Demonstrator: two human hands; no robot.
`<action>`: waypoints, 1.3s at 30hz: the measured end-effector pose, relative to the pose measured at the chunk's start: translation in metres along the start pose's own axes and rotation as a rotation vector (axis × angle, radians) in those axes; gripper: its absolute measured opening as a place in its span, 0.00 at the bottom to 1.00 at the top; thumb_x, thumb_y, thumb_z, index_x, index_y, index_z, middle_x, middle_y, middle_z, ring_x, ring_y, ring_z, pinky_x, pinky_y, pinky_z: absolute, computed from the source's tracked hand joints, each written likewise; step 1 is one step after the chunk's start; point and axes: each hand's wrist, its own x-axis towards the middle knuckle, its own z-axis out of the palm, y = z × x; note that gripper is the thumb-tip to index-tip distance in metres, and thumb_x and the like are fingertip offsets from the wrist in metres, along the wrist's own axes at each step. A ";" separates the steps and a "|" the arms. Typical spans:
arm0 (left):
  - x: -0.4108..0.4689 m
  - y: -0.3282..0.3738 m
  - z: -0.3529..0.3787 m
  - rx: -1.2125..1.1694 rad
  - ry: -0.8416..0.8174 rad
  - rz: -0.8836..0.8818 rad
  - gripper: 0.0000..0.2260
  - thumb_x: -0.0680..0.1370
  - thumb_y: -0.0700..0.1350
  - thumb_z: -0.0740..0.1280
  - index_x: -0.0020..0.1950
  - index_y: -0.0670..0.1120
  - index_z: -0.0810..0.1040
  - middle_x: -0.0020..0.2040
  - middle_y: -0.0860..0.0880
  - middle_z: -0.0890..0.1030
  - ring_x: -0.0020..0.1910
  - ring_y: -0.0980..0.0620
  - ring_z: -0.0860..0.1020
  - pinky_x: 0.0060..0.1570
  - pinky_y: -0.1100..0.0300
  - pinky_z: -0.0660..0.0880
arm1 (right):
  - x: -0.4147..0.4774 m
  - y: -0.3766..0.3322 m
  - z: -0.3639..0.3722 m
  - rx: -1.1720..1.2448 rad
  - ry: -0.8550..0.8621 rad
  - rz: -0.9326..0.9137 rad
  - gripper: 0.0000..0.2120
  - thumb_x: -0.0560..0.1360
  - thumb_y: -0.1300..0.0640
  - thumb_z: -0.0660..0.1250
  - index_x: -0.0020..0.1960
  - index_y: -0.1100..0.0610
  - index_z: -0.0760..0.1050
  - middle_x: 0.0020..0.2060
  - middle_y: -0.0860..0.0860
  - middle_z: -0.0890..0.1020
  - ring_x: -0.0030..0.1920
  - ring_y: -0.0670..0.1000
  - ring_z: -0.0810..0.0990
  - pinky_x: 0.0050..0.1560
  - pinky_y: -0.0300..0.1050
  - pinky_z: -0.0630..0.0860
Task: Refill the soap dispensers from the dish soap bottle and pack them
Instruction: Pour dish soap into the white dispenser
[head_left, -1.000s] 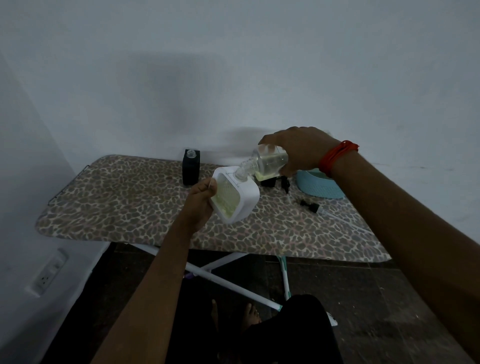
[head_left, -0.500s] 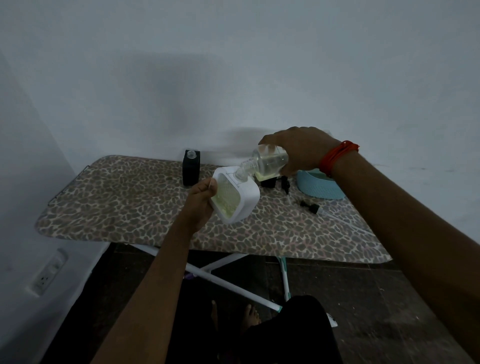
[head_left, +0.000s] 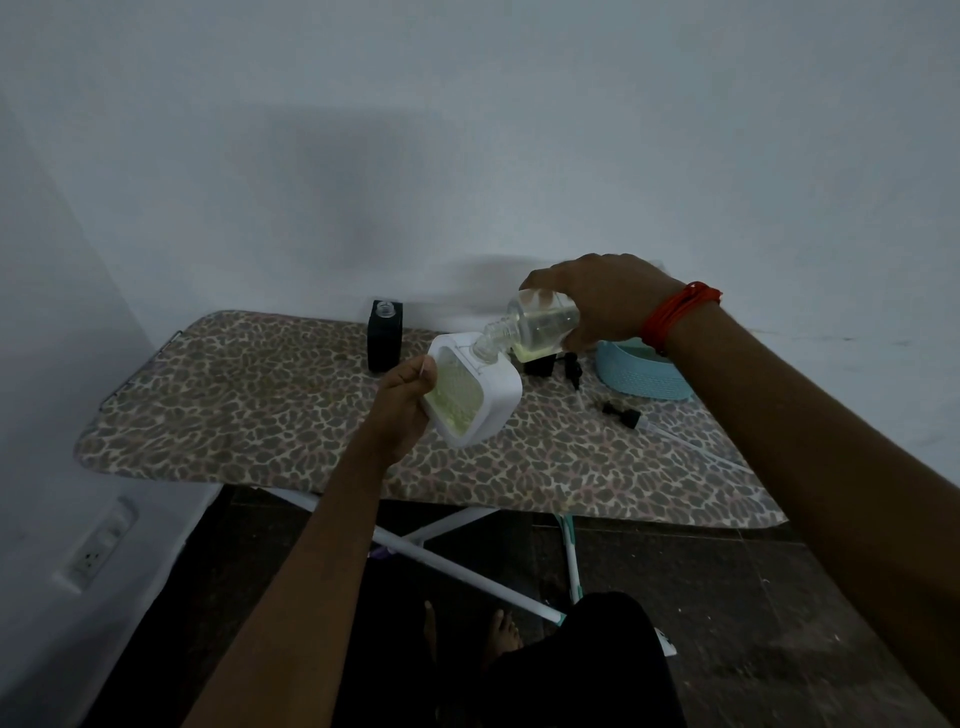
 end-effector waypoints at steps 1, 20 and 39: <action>0.000 0.000 0.000 0.000 0.004 -0.003 0.18 0.84 0.40 0.54 0.49 0.46 0.85 0.49 0.46 0.85 0.50 0.48 0.82 0.47 0.56 0.80 | 0.000 0.000 0.000 -0.002 0.000 0.000 0.37 0.68 0.52 0.78 0.74 0.46 0.67 0.64 0.46 0.79 0.60 0.53 0.78 0.55 0.50 0.74; 0.003 -0.005 -0.004 -0.003 -0.001 0.003 0.17 0.84 0.40 0.54 0.53 0.44 0.84 0.52 0.45 0.84 0.52 0.48 0.82 0.47 0.55 0.80 | 0.002 0.001 0.001 -0.030 0.012 -0.004 0.37 0.69 0.51 0.78 0.74 0.45 0.67 0.64 0.47 0.79 0.61 0.54 0.79 0.55 0.50 0.74; 0.003 -0.005 -0.003 -0.008 0.016 -0.011 0.13 0.83 0.41 0.55 0.58 0.38 0.78 0.53 0.43 0.83 0.53 0.46 0.81 0.48 0.54 0.80 | 0.001 0.000 -0.001 -0.026 0.004 -0.001 0.37 0.68 0.51 0.78 0.73 0.45 0.67 0.63 0.46 0.79 0.60 0.53 0.79 0.54 0.49 0.75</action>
